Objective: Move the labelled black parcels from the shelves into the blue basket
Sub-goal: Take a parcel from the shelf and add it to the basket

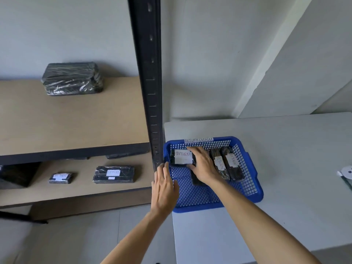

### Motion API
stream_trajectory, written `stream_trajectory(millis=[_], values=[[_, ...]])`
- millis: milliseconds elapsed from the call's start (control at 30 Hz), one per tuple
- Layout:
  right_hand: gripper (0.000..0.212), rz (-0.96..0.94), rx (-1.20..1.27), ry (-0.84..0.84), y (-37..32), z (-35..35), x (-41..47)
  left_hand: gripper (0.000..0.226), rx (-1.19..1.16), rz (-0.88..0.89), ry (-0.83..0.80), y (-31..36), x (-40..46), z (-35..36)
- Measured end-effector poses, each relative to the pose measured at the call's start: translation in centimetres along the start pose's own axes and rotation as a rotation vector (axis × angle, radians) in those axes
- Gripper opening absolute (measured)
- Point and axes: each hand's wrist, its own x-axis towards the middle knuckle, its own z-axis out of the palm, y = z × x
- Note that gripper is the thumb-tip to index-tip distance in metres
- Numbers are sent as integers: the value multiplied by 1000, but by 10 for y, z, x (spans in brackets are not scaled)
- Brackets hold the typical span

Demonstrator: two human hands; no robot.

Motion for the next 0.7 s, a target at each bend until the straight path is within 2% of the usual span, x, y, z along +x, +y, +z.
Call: stream_trajectory(millis=[200, 333, 433, 533, 633, 700], values=[[69, -68, 11, -57, 21, 17, 19, 72, -73, -16, 54, 2, -2, 27], [76, -163, -157, -33, 28, 20, 25, 83, -50, -16, 31, 2, -8, 35], [86, -153, -229, -27, 26, 28, 24, 86, -33, -50, 37, 5, -7, 36], [81, -116, -95, 14, 24, 31, 22, 90, -11, -35, 47, 3, -5, 38], [63, 51, 138, 101, 27, 27, 20, 94, -7, -44, 39, 2, -4, 40], [52, 116, 173, 107, 28, 28, 20, 94, 8, -39, 32, 2, -4, 41]])
